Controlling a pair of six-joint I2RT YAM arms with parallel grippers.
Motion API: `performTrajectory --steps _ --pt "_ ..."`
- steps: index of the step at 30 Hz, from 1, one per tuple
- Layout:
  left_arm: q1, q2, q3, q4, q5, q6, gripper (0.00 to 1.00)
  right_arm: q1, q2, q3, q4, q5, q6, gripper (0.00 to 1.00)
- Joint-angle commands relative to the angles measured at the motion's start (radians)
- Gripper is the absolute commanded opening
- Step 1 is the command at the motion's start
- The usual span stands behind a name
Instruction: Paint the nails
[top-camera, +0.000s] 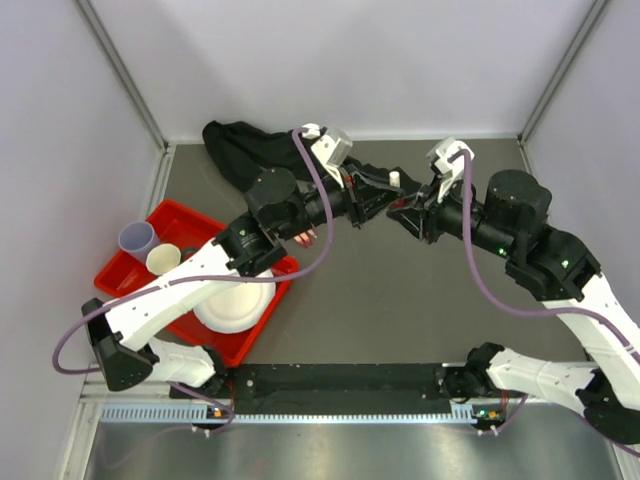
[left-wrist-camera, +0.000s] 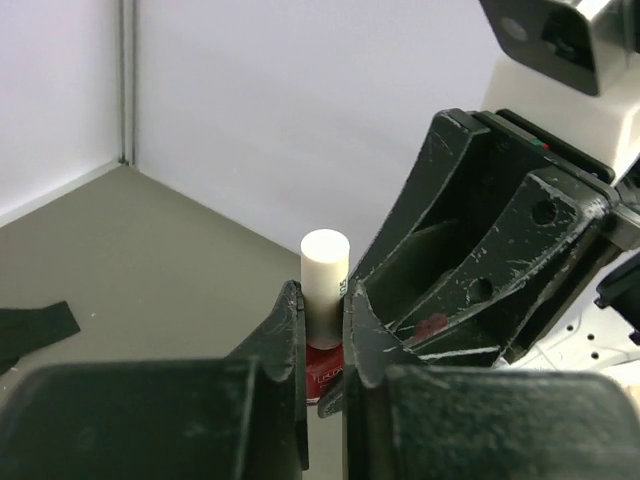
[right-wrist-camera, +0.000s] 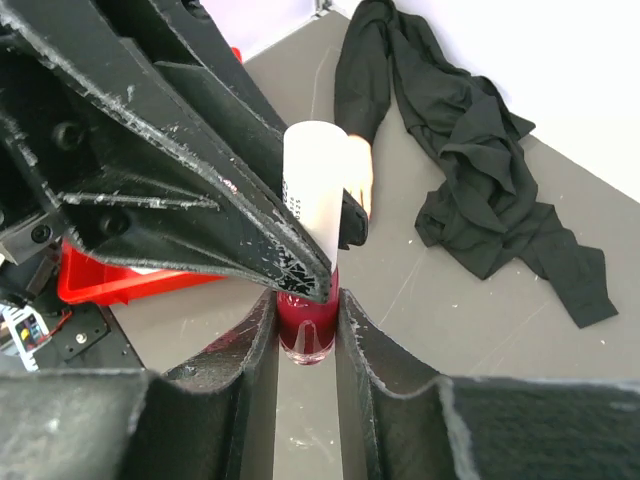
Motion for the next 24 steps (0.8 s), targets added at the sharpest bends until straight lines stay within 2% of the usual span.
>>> performTrajectory --steps 1,3,4,6,7,8,10,11,12,14,15,16,17,19,20,21,22,23,24 --pt "-0.003 -0.013 0.022 0.086 0.110 0.018 0.00 0.006 -0.030 0.035 0.050 -0.080 -0.012 0.00" --pt "0.005 -0.024 -0.003 0.120 0.216 0.025 0.00 0.008 -0.052 0.016 0.070 -0.125 -0.007 0.00" --pt "0.008 -0.033 -0.015 0.187 0.352 0.008 0.00 0.008 -0.060 0.008 0.088 -0.189 -0.007 0.00" --pt "0.018 -0.035 -0.053 0.282 0.487 -0.032 0.00 0.008 -0.077 -0.015 0.108 -0.265 -0.005 0.00" --pt "0.020 -0.032 -0.061 0.328 0.622 -0.090 0.00 0.006 -0.095 -0.024 0.138 -0.349 0.001 0.00" --pt "0.020 -0.024 -0.067 0.429 0.678 -0.128 0.00 0.008 -0.106 -0.034 0.151 -0.397 0.005 0.00" --pt "0.020 0.009 -0.073 0.547 0.841 -0.285 0.00 0.008 -0.129 -0.063 0.198 -0.549 0.024 0.00" --pt "0.020 0.023 -0.081 0.725 0.895 -0.358 0.00 0.008 -0.132 -0.069 0.214 -0.598 0.036 0.00" --pt "0.017 0.058 -0.086 0.830 0.937 -0.533 0.00 0.008 -0.132 -0.078 0.231 -0.690 0.068 0.00" --pt "0.009 0.097 -0.087 1.150 0.992 -0.712 0.00 0.008 -0.132 -0.087 0.289 -0.758 0.106 0.00" --pt "0.011 0.129 -0.083 1.214 0.997 -0.827 0.00 0.008 -0.137 -0.098 0.303 -0.783 0.137 0.00" --pt "0.011 0.141 -0.077 1.233 0.999 -0.851 0.00 0.008 -0.138 -0.104 0.313 -0.780 0.145 0.00" --pt "0.011 0.149 -0.066 1.226 0.993 -0.848 0.00 0.008 -0.146 -0.106 0.312 -0.769 0.148 0.00" --pt "0.012 0.134 -0.063 1.049 0.974 -0.726 0.00 0.006 -0.149 -0.106 0.291 -0.731 0.134 0.00" --pt "0.015 0.117 -0.063 0.934 0.960 -0.651 0.00 0.008 -0.149 -0.104 0.277 -0.709 0.127 0.00" --pt "0.019 0.073 -0.060 0.688 0.886 -0.462 0.02 0.008 -0.149 -0.097 0.240 -0.659 0.110 0.00" --pt "0.020 0.048 -0.054 0.525 0.837 -0.354 0.09 0.008 -0.148 -0.091 0.219 -0.634 0.099 0.00" --pt "0.020 0.024 -0.034 0.400 0.771 -0.255 0.28 0.008 -0.146 -0.083 0.196 -0.604 0.088 0.00" --pt "0.020 -0.019 -0.037 0.328 0.671 -0.142 0.38 0.008 -0.148 -0.080 0.167 -0.546 0.071 0.00"
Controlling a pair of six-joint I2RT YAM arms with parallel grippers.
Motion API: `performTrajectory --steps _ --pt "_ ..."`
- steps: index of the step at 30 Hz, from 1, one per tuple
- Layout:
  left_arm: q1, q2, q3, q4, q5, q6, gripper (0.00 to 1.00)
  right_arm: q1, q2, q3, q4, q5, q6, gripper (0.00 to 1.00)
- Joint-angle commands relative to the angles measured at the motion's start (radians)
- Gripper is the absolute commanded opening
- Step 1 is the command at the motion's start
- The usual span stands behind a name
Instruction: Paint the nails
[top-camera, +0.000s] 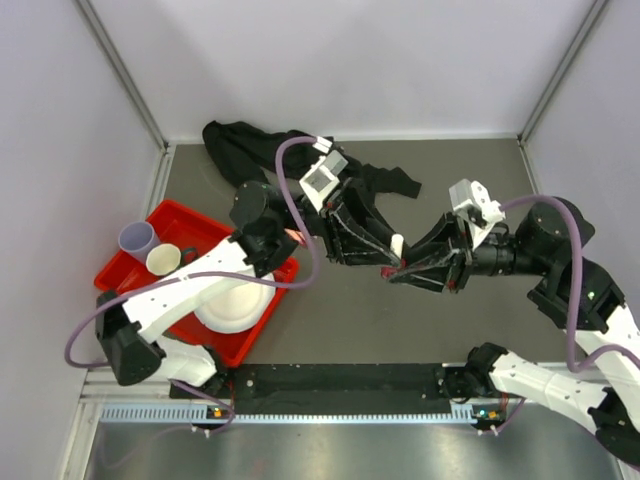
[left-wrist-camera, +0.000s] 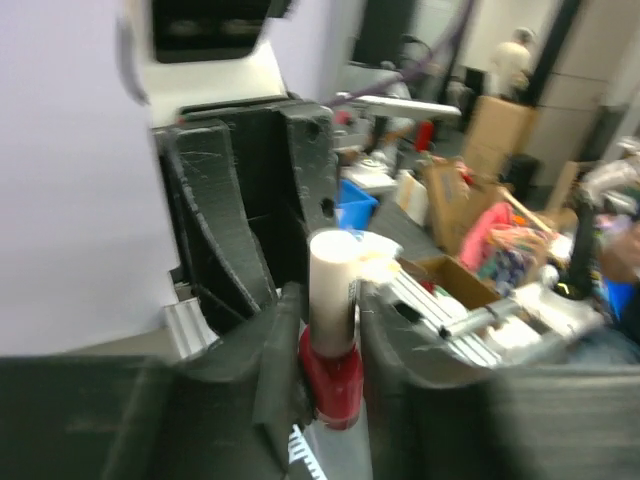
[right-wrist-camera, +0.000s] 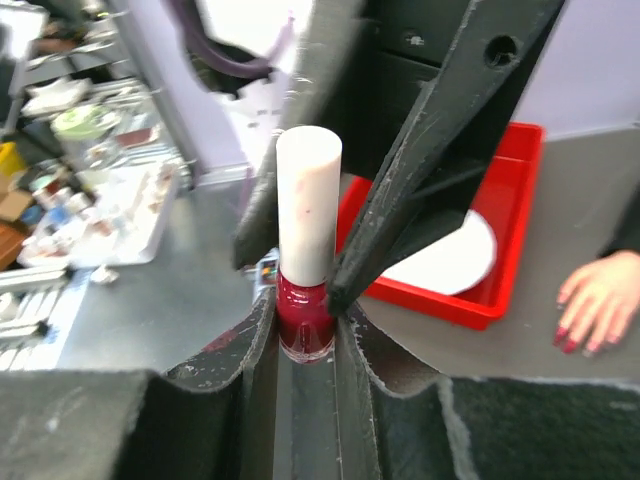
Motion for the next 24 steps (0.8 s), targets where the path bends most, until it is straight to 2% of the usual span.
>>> performTrajectory --steps 1,3,4,5,6,7,9,12,13,16,24 --pt "-0.009 -0.129 0.028 -0.504 -0.243 0.413 0.51 0.003 0.011 0.036 -0.006 0.164 -0.054 0.00" --pt "-0.007 -0.173 0.009 -0.556 -0.322 0.481 0.67 0.003 0.017 0.048 -0.043 0.234 -0.078 0.00" --pt "-0.007 -0.182 0.009 -0.594 -0.389 0.499 0.87 0.005 0.020 0.054 -0.055 0.256 -0.088 0.00" --pt "-0.007 -0.192 0.012 -0.622 -0.426 0.513 0.97 0.005 0.024 0.071 -0.069 0.279 -0.095 0.00" --pt "-0.007 -0.210 0.011 -0.639 -0.472 0.536 0.99 0.005 0.038 0.079 -0.086 0.324 -0.112 0.00" --pt "-0.007 -0.221 0.009 -0.655 -0.568 0.541 0.99 0.005 0.046 0.088 -0.109 0.355 -0.120 0.00" --pt "-0.007 -0.239 0.003 -0.688 -0.673 0.542 0.99 0.005 0.058 0.111 -0.133 0.446 -0.135 0.00" --pt "-0.009 -0.235 0.017 -0.724 -0.799 0.517 0.90 0.003 0.087 0.136 -0.161 0.552 -0.166 0.00" --pt "-0.009 -0.229 0.023 -0.728 -0.817 0.512 0.83 0.005 0.104 0.140 -0.164 0.570 -0.166 0.00" --pt "-0.010 -0.203 0.044 -0.724 -0.825 0.496 0.72 0.005 0.129 0.154 -0.170 0.629 -0.167 0.00" --pt "-0.013 -0.147 0.070 -0.719 -0.836 0.504 0.54 0.005 0.132 0.159 -0.173 0.659 -0.167 0.00"
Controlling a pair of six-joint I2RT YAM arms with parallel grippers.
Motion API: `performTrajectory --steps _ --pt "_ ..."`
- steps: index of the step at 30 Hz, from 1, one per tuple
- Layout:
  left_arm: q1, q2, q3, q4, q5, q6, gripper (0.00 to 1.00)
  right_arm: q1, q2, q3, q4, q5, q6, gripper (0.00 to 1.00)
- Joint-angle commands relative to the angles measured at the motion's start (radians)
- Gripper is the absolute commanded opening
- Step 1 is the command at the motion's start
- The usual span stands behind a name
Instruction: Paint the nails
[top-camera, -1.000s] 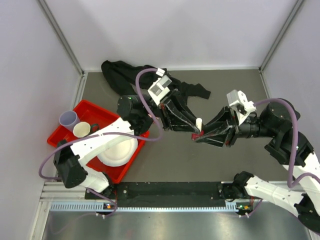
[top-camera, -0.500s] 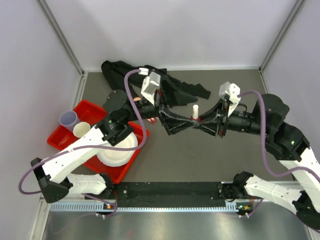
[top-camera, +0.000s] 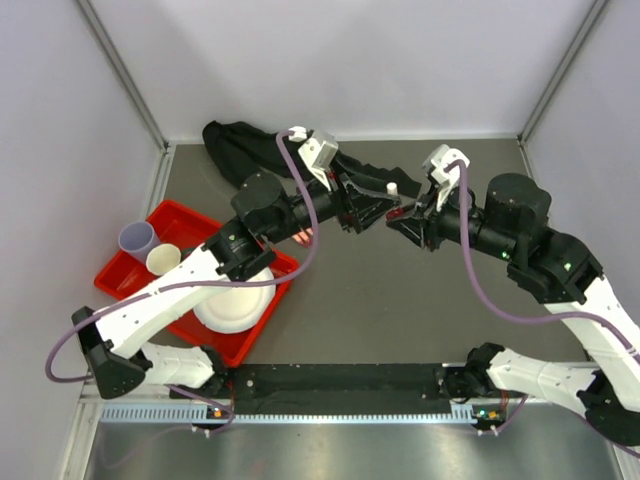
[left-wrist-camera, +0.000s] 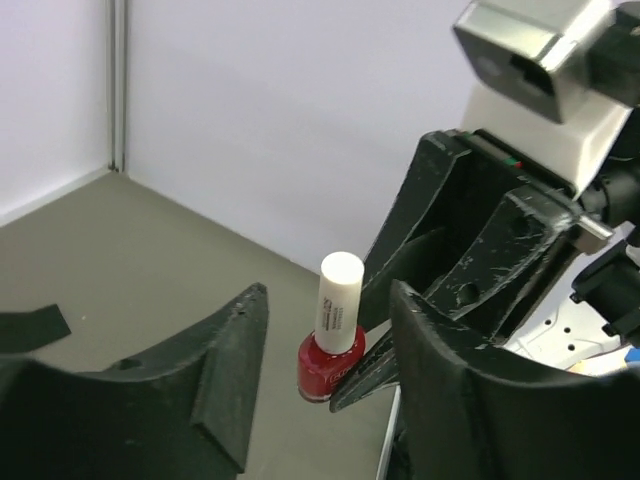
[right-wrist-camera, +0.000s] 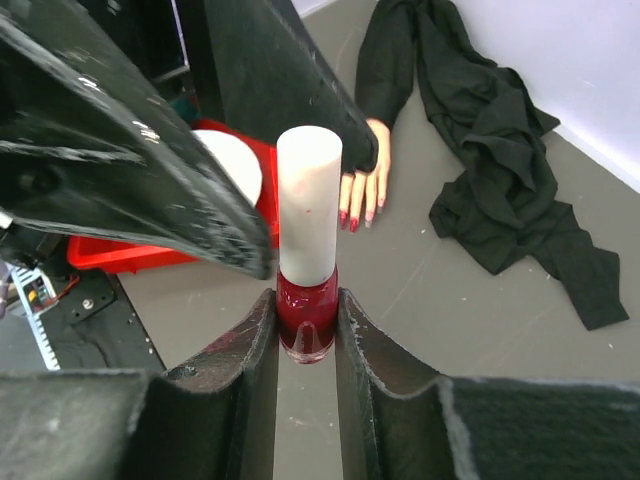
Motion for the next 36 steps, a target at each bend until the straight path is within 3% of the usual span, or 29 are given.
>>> performTrajectory --steps 1,4,6,9,13,18,19,20,23,26,29,30,31,32,33,34,36 --pt "-0.006 0.014 0.055 0.029 -0.009 0.007 0.52 0.003 -0.010 0.051 0.023 0.040 -0.015 0.00" --pt "-0.006 0.039 0.073 0.032 0.044 0.001 0.30 0.005 -0.018 0.050 0.026 0.028 -0.015 0.00" --pt "-0.006 0.051 0.079 0.037 0.118 -0.003 0.00 0.005 -0.028 0.047 0.032 -0.006 -0.016 0.00" --pt "-0.004 0.048 0.061 0.104 0.256 0.001 0.00 0.003 -0.056 0.024 0.064 -0.083 -0.018 0.00" --pt "-0.002 0.053 0.009 0.260 0.561 -0.058 0.00 0.005 -0.101 -0.034 0.130 -0.270 -0.015 0.00" --pt "-0.004 0.094 -0.034 0.671 0.783 -0.342 0.00 0.003 -0.122 -0.073 0.199 -0.550 0.034 0.00" --pt "-0.007 0.117 -0.039 0.748 0.816 -0.467 0.00 0.003 -0.121 -0.077 0.239 -0.637 0.065 0.00" --pt "-0.009 0.129 -0.045 0.935 0.852 -0.537 0.00 0.003 -0.122 -0.082 0.262 -0.675 0.083 0.00" --pt "-0.012 0.160 -0.065 1.136 0.881 -0.733 0.00 0.003 -0.122 -0.108 0.371 -0.776 0.172 0.00" --pt "-0.013 0.150 -0.073 1.138 0.874 -0.728 0.00 0.003 -0.128 -0.125 0.387 -0.778 0.197 0.00" --pt "-0.012 0.087 -0.089 0.938 0.857 -0.562 0.00 0.005 -0.134 -0.117 0.342 -0.729 0.177 0.00" --pt "-0.012 0.064 -0.076 0.802 0.804 -0.477 0.01 0.005 -0.139 -0.116 0.309 -0.710 0.169 0.00" --pt "-0.012 0.010 -0.060 0.497 0.757 -0.265 0.11 0.005 -0.144 -0.113 0.289 -0.662 0.150 0.00" --pt "-0.012 -0.016 -0.044 0.337 0.702 -0.169 0.26 0.003 -0.150 -0.110 0.263 -0.635 0.133 0.00" --pt "-0.010 -0.034 -0.021 0.246 0.605 -0.105 0.50 0.005 -0.150 -0.096 0.203 -0.606 0.116 0.00" --pt "-0.007 -0.071 -0.016 0.134 0.573 -0.029 0.58 0.005 -0.150 -0.088 0.180 -0.545 0.087 0.00" --pt "-0.006 -0.122 -0.011 0.060 0.481 0.030 0.73 0.005 -0.142 -0.065 0.109 -0.467 0.065 0.00"
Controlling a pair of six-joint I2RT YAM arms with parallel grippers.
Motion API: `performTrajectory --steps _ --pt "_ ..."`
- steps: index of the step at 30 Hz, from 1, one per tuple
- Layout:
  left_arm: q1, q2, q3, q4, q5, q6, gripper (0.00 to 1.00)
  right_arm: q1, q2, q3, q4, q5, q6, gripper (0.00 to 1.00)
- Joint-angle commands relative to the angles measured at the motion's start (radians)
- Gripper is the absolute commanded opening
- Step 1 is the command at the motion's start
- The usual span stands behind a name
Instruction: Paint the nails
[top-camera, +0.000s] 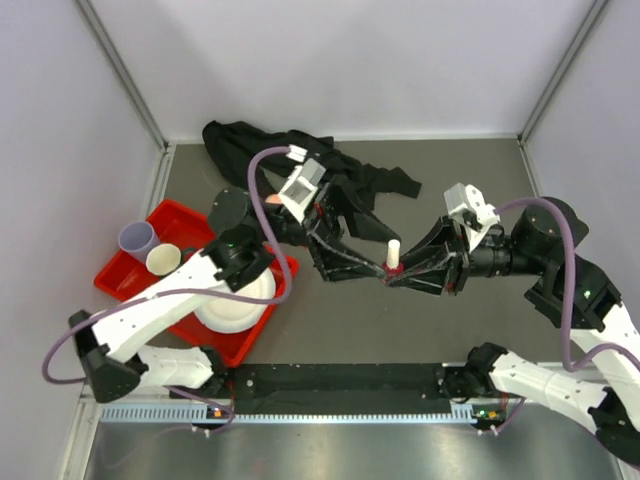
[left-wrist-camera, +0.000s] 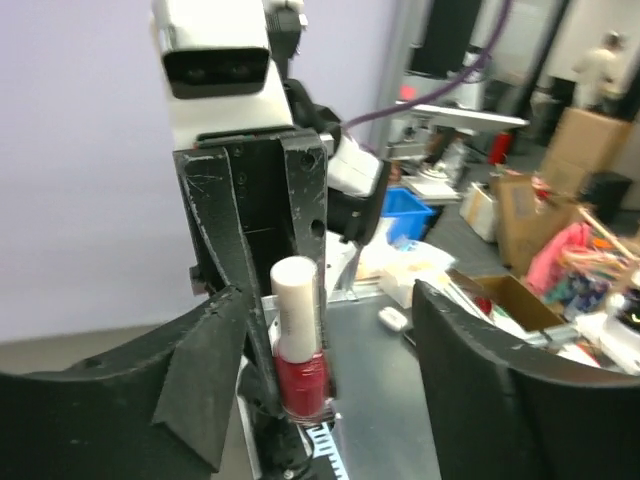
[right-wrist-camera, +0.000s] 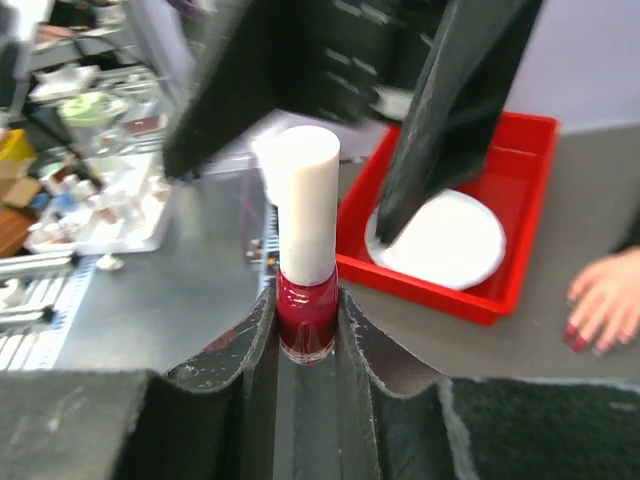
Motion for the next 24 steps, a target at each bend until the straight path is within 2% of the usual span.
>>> performTrajectory --steps 1,2,3,4,6,7,8,10,11,13,20,23,24 --pt "-0.002 -0.133 0.056 -0.421 -0.288 0.336 0.76 0.004 0.004 0.071 -0.116 0.253 -0.090 0.00" --pt "-0.002 -0.147 0.058 -0.467 -0.327 0.355 0.95 0.004 0.013 0.083 -0.138 0.298 -0.098 0.00" --pt "-0.002 -0.166 0.061 -0.490 -0.363 0.370 0.99 0.004 0.025 0.104 -0.156 0.342 -0.104 0.00" --pt "-0.002 -0.170 0.073 -0.510 -0.460 0.379 0.99 0.004 0.034 0.114 -0.192 0.423 -0.113 0.00" --pt "-0.004 -0.163 0.096 -0.574 -0.556 0.384 0.99 0.003 0.065 0.140 -0.221 0.485 -0.116 0.00" --pt "-0.002 -0.149 0.134 -0.597 -0.626 0.384 0.97 0.004 0.074 0.146 -0.241 0.522 -0.147 0.00" --pt "-0.002 -0.134 0.166 -0.687 -0.648 0.389 0.95 0.004 0.083 0.152 -0.250 0.534 -0.151 0.00" --pt "-0.004 -0.062 0.234 -0.778 -0.670 0.405 0.86 0.003 0.109 0.160 -0.258 0.572 -0.165 0.00" --pt "-0.004 -0.037 0.313 -0.820 -0.677 0.412 0.84 0.004 0.119 0.158 -0.262 0.582 -0.170 0.00" --pt "-0.004 0.026 0.372 -0.918 -0.668 0.431 0.82 0.004 0.126 0.149 -0.261 0.599 -0.179 0.00" --pt "-0.004 0.073 0.417 -0.955 -0.647 0.455 0.80 0.004 0.128 0.118 -0.239 0.614 -0.182 0.00" --pt "-0.004 0.078 0.417 -0.961 -0.633 0.458 0.75 0.004 0.128 0.120 -0.241 0.617 -0.182 0.00" --pt "-0.004 0.077 0.417 -0.966 -0.627 0.459 0.69 0.004 0.129 0.121 -0.241 0.616 -0.182 0.00"
